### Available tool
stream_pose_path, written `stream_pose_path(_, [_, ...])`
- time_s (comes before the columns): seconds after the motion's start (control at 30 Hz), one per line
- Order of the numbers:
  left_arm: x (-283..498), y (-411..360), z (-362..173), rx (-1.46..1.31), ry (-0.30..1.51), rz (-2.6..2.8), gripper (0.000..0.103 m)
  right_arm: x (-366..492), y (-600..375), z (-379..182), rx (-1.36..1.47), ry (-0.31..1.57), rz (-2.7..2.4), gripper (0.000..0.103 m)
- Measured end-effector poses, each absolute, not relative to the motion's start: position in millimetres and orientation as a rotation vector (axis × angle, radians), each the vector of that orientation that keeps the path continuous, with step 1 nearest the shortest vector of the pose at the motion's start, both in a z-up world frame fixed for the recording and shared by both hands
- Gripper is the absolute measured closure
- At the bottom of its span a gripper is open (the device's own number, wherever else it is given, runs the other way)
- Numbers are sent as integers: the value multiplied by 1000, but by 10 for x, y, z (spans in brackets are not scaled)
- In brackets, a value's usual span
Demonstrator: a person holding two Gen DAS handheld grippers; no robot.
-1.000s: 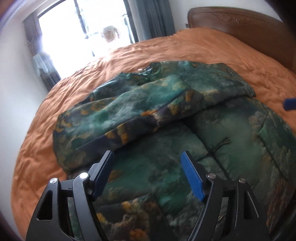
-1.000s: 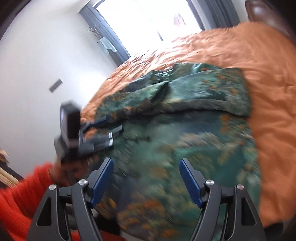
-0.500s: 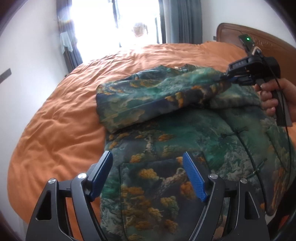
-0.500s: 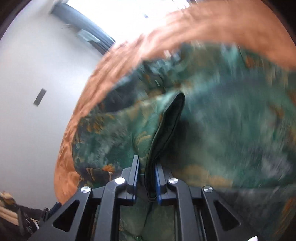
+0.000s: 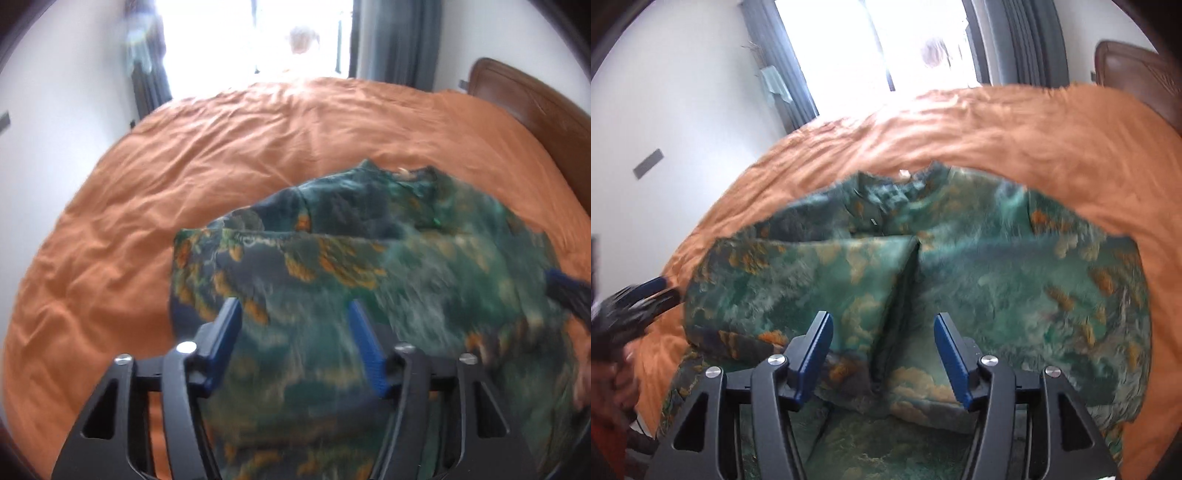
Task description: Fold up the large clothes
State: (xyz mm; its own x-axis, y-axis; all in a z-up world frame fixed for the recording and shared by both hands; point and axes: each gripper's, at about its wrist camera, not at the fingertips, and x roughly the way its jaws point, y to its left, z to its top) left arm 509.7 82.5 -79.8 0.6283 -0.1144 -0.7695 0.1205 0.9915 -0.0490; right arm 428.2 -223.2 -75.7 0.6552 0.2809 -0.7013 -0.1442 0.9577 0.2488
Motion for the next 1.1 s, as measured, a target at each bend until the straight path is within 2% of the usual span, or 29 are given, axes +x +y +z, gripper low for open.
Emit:
stream_pose_path(0.13, [5541,862,-1122,-80,951,-134,46,4339,-2133,-652,246,752,482,45])
stream_pose_path(0.23, [5674,900,-1508,-129,1036,-137,46,4580,-2003,-980,235,878,491,45])
stream_pose_path(0.3, [5629,882,-1610,-107,1029,-138,46,4724,-2014,-1323,255,983,455,48])
stream_pose_path(0.57, [4767,835,-1257,3,934,-242,37,4688,-2026,-1357,230,971,460,49])
stream_pose_path(0.67, [4542,875,-1337,2,968,-274,36,4596,-1994,-1266,196,953,444,48])
stream_pose_path(0.8, [4625,831,-1553,-2,1018,-242,36,4552,-1958,-1389,171,974,392,48])
stream_pose_path(0.93, [4532,794,-1418,-36,999,-224,30,4590,-1927,-1408,145,991,369,48])
stream_pose_path(1.03, [4186,869,-1249,-55,964,-254,22,4440,-2025,-1256,171,977,344,47])
stream_pose_path(1.1, [3828,971,-1161,-58,945,-266,20,4257,-2133,-1135,162,949,342,46])
